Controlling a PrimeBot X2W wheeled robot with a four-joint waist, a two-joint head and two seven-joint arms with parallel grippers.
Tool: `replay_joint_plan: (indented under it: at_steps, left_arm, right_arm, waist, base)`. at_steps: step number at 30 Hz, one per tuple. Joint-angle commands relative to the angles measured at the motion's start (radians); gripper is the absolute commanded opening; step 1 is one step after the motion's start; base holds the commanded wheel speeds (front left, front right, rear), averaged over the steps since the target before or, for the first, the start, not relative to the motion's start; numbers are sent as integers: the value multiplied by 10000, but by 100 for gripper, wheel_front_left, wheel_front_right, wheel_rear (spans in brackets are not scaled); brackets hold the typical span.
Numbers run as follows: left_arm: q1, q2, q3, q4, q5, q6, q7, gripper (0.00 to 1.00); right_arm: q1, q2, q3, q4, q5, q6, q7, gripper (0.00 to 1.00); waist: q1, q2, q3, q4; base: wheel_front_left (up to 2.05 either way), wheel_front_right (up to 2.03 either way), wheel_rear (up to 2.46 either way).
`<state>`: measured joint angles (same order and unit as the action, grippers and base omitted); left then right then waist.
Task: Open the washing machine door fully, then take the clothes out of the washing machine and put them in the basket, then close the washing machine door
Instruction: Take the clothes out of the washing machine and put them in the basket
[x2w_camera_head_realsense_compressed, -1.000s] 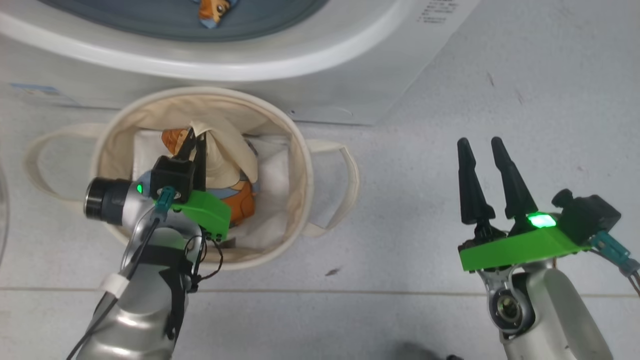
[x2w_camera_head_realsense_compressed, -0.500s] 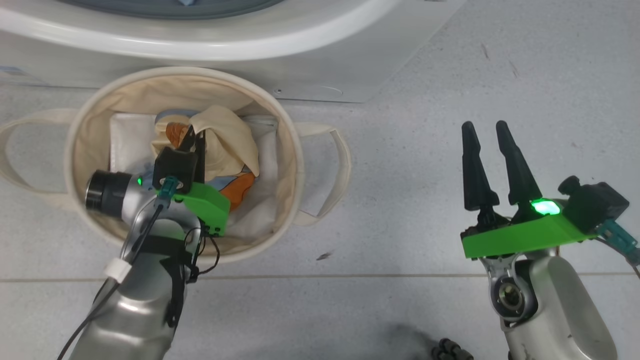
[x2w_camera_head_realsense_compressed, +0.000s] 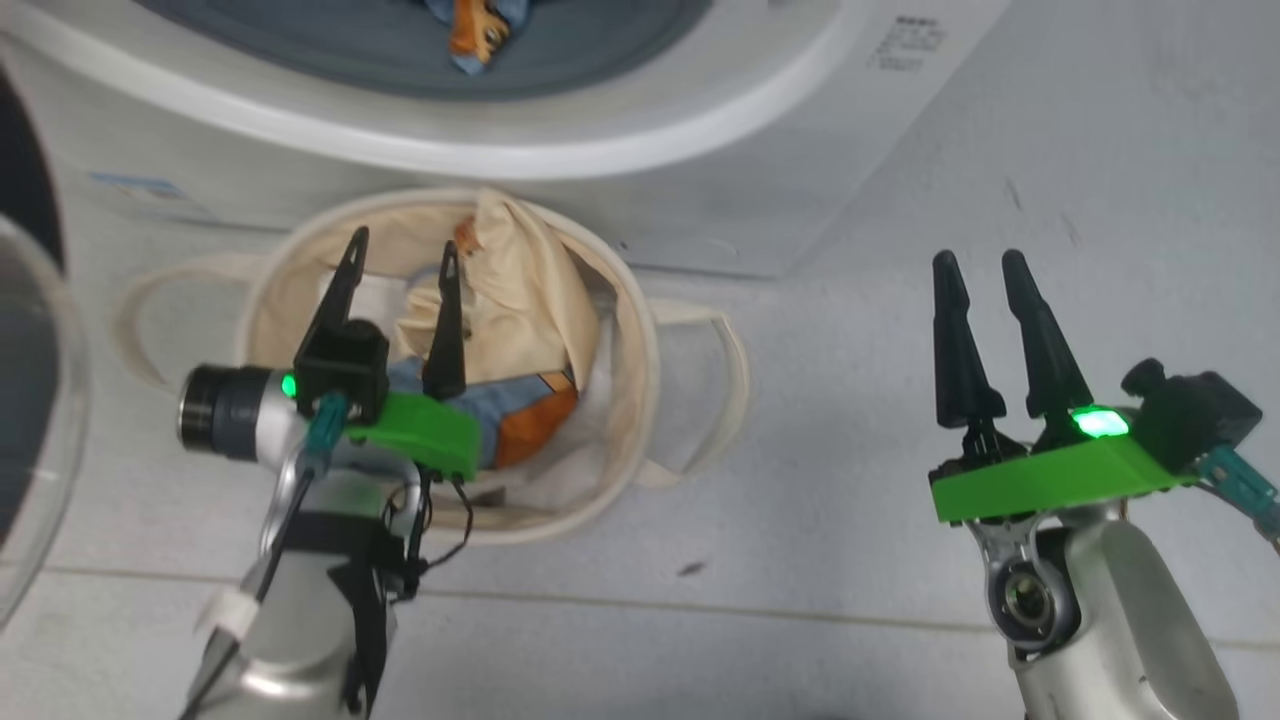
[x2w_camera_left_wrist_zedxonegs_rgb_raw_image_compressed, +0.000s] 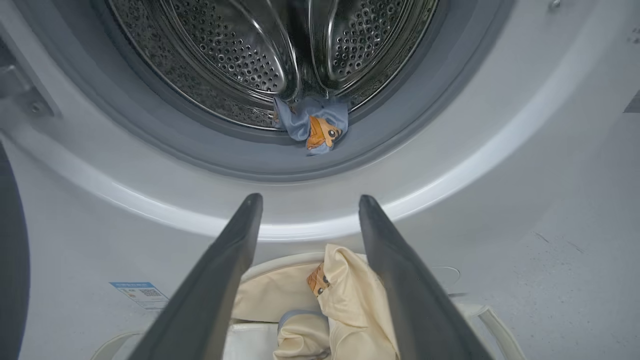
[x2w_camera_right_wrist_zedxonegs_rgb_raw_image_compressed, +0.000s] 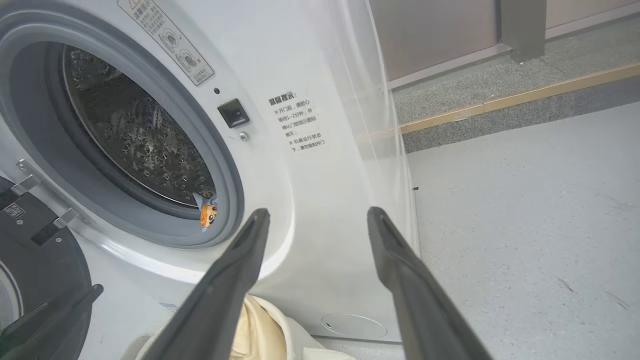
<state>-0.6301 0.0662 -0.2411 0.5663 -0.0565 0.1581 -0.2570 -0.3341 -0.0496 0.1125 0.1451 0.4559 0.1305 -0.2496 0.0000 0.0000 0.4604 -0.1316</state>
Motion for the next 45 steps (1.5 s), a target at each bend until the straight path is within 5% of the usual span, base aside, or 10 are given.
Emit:
replay_joint_plan:
  at_steps: [1,16,45]
  left_arm:
    - [297,94,334,-813,-45,37,-47,100]
    - [2869,-44,390,-4718,102,-162,-47,100]
    - [4750,-135,651,-3685,-591,-409,-47,100]
  right_arm:
    - [312,-6,107,-226,-124,2,-122,100]
    - [1212,-6,-154,-234,-257,2,-122,100]
    - [2309,-6,36,-358,-228,2,-122,100]
  waist:
    - [0,0,-560,319]
    - [0,0,-2452,815]
    - [0,0,-3643,685]
  base:
    - [0,0,0]
    - [0,0,0]
    - [0,0,0]
